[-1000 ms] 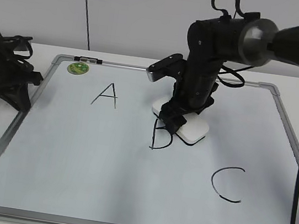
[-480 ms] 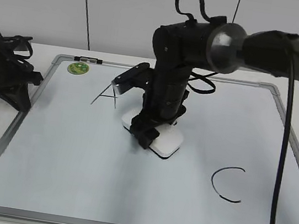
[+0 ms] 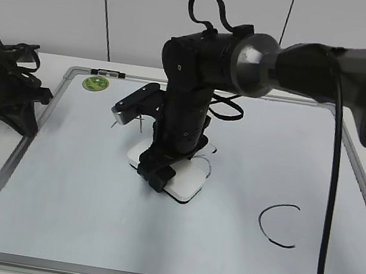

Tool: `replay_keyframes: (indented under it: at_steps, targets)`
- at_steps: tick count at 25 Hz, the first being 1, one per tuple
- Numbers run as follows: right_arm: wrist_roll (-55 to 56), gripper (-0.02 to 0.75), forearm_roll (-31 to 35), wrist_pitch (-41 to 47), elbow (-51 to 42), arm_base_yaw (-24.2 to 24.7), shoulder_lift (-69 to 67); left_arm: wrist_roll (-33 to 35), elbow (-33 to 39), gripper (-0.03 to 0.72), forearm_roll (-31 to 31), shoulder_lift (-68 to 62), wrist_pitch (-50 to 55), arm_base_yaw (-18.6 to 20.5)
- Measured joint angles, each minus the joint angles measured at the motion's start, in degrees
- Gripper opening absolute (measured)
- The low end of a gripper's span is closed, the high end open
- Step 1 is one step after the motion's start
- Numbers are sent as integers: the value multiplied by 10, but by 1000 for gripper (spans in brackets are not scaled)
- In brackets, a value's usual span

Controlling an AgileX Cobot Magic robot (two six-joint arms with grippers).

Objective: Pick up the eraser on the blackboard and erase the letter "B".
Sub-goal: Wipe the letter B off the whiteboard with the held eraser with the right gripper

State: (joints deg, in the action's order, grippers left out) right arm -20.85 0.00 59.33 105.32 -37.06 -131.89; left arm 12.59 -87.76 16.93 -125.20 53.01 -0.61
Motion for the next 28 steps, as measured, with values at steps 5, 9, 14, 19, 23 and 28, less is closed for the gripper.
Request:
replay_keyframes:
  at_steps: [5, 9, 14, 19, 23, 28]
  targets:
    - [0, 529, -10, -6, 0, 16, 0, 0, 0, 35, 0, 0, 0, 0]
    - [0, 529, -14, -9, 0, 41, 0, 0, 0, 35, 0, 0, 0, 0]
    - [0, 529, -21, -21, 0, 79, 0, 0, 0, 35, 0, -1, 0, 0]
    - [0, 529, -23, -27, 0, 120, 0, 0, -2, 35, 0, -4, 1, 0]
    - [2, 529, -25, -29, 0, 148, 0, 0, -4, 35, 0, -6, 4, 0]
    - [10, 529, -44, -30, 1, 154, 0, 0, -4, 35, 0, -7, 4, 1]
